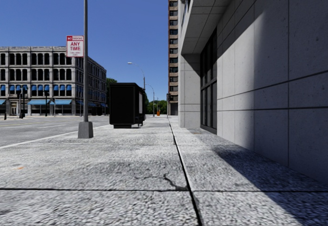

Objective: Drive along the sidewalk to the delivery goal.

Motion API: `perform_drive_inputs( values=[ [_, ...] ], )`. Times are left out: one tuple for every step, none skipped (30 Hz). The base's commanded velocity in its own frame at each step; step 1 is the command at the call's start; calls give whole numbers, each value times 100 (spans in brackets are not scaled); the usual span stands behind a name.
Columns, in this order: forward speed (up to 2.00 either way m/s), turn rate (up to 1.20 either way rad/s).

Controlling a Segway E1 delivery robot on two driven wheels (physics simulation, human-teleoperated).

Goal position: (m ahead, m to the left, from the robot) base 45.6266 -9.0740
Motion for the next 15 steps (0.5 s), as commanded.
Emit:
perform_drive_inputs(
  values=[
    [200,0],
    [200,0],
    [200,0],
    [200,0],
    [200,0],
    [200,0],
    [200,0],
    [200,0],
    [200,0],
    [200,0],
    [200,0],
    [200,0],
    [200,0],
    [200,0],
    [200,0]
  ],
)
